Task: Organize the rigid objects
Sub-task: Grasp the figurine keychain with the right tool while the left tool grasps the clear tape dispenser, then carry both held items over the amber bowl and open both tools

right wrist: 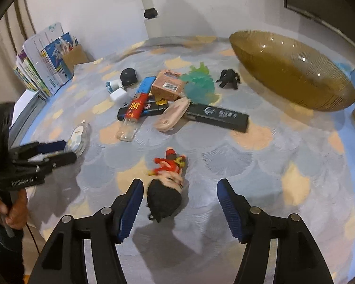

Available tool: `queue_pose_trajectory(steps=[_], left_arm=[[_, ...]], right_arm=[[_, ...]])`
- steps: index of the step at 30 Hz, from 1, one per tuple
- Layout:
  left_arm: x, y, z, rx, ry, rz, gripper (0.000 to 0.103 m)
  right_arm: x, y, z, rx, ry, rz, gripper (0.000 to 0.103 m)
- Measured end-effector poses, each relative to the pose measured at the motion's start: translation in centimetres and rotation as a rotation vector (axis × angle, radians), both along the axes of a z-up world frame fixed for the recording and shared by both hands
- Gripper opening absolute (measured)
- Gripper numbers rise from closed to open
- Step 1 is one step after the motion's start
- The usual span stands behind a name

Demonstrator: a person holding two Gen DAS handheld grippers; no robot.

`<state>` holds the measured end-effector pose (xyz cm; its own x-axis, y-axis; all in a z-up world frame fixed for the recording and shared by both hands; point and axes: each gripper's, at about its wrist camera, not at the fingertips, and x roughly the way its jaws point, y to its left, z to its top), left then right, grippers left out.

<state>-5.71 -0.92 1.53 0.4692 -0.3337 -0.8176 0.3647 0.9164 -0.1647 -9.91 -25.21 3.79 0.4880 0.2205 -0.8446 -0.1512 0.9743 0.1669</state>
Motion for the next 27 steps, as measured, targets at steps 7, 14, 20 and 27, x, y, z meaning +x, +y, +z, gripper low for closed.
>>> queue_pose_trajectory(steps=[7,14,20,27], left_arm=[[0.2,-2.9,-0.4,0.146,-0.065,0.039,0.049],[-0.4,-3.2,2.0,0.103,-0.134,0.032,0.046],[0.2,-6.8,9.1,0.040,-0.268,-0.056,0.046],[4.4,-18.7,14.3,-0.013,-0.329,-0.289,0.046]], right_arm=[[0.7,2.8,-1.1,-0.093,0.001,-0.014,0.049],[0.5,1.8,-0.5,-0.024,-0.038,-0.018,0.031],[0.9,-4.6,3.9,0.046,-0.143,-0.132,0.031],[3.9,-14.6,9.8,0.041,-0.232,-0.329,0.031]])
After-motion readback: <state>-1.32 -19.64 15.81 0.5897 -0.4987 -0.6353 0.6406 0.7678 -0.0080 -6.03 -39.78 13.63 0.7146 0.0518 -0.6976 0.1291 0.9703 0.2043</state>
